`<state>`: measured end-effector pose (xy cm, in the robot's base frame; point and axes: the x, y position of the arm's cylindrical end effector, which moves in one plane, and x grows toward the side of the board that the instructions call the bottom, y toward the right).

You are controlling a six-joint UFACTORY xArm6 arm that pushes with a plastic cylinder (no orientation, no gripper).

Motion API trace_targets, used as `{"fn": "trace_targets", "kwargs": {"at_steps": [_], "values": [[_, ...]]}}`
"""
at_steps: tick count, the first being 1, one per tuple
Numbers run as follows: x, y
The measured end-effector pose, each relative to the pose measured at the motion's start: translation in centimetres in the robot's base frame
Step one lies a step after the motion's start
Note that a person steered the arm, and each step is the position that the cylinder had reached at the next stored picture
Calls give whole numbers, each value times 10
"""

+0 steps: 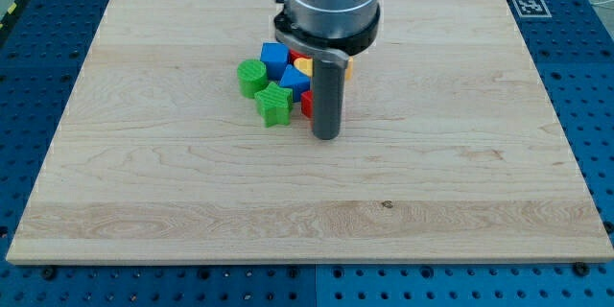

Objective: Move the group of blocks up a bit

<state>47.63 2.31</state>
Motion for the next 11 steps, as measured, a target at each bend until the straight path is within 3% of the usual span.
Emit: {"fn": "trace_targets", "kwargs": {"at_steps": [3, 4, 5, 8, 9, 11], "values": [[-23, 9], [7, 19], [29, -15], [9, -122], [-12, -112], [-15, -65]]}}
